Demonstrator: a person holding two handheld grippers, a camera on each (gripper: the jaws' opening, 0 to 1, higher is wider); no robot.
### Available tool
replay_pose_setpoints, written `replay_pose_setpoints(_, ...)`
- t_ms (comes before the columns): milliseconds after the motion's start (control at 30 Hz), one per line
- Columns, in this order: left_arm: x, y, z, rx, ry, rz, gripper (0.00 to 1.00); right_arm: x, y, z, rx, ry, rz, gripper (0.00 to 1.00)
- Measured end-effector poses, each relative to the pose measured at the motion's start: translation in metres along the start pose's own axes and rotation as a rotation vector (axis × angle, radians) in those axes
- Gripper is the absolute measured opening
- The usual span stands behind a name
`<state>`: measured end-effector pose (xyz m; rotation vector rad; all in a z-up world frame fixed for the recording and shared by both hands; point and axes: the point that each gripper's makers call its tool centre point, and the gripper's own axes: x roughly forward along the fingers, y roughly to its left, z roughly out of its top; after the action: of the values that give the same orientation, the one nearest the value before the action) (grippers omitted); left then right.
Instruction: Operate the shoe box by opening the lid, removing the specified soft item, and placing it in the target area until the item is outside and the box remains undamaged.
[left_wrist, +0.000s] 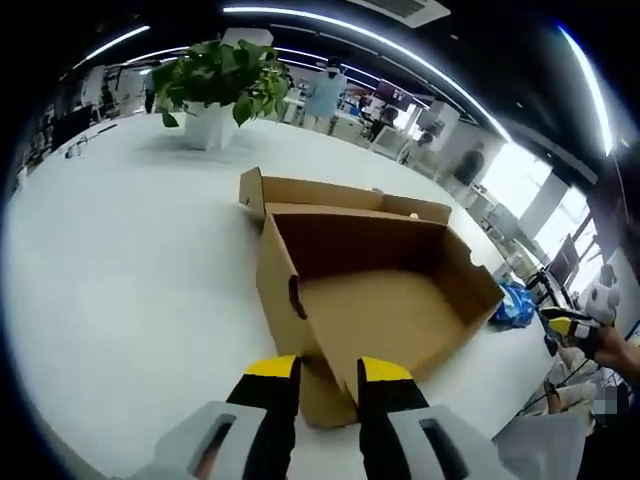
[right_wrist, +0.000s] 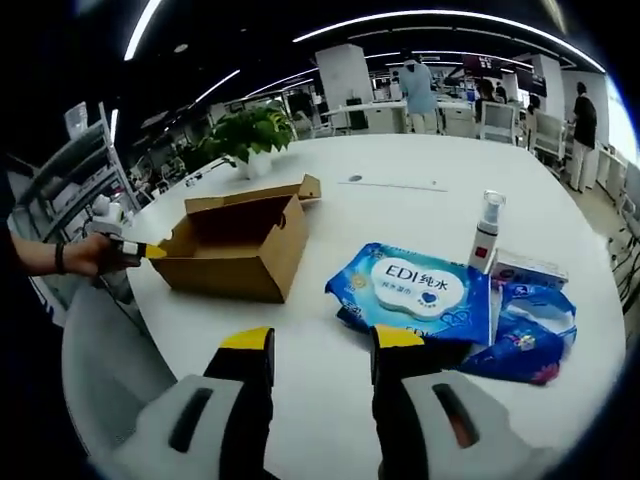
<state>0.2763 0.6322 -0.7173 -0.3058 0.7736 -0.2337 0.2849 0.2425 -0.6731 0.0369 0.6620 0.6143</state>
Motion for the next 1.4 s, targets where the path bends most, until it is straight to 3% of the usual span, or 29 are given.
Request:
replay_pose_setpoints(300, -0.009, -0.001, -0.009, 0.051, 0.025, -0.023, 0.21, 0.006, 0.003, -0.009, 0.001, 0.018, 0.013, 0.35)
replay_pose_setpoints(500, -0.013, -0.005, -0.017, 0.087, 0.045, -0.049, 0.21, 0.016, 0.011, -0.002, -0.002, 0.016, 0.029, 0.35)
replay_pose_setpoints(867, -0.025, -0.014, -0.032, 0.128, 0.068, -0.086, 0.20, 0.050, 0.028, 0.028, -0.018, -0.008, 0.074, 0.33)
replay_pose_setpoints(1067, -0.027, -0.019, -0.036, 0.152, 0.081, -0.094, 0.20, 0.072, 0.036, 0.040, -0.067, 0.011, 0.086, 0.34)
replay_pose_setpoints(1300, -0.027, -0.018, -0.037, 0.157, 0.084, -0.101, 0.20, 0.104, 0.033, 0.071, -0.044, -0.019, 0.082, 0.33)
replay_pose_setpoints(1400, -0.025, -0.014, -0.037, 0.152, 0.082, -0.105, 0.20, 0.118, 0.034, 0.083, 0.011, -0.048, 0.092, 0.33)
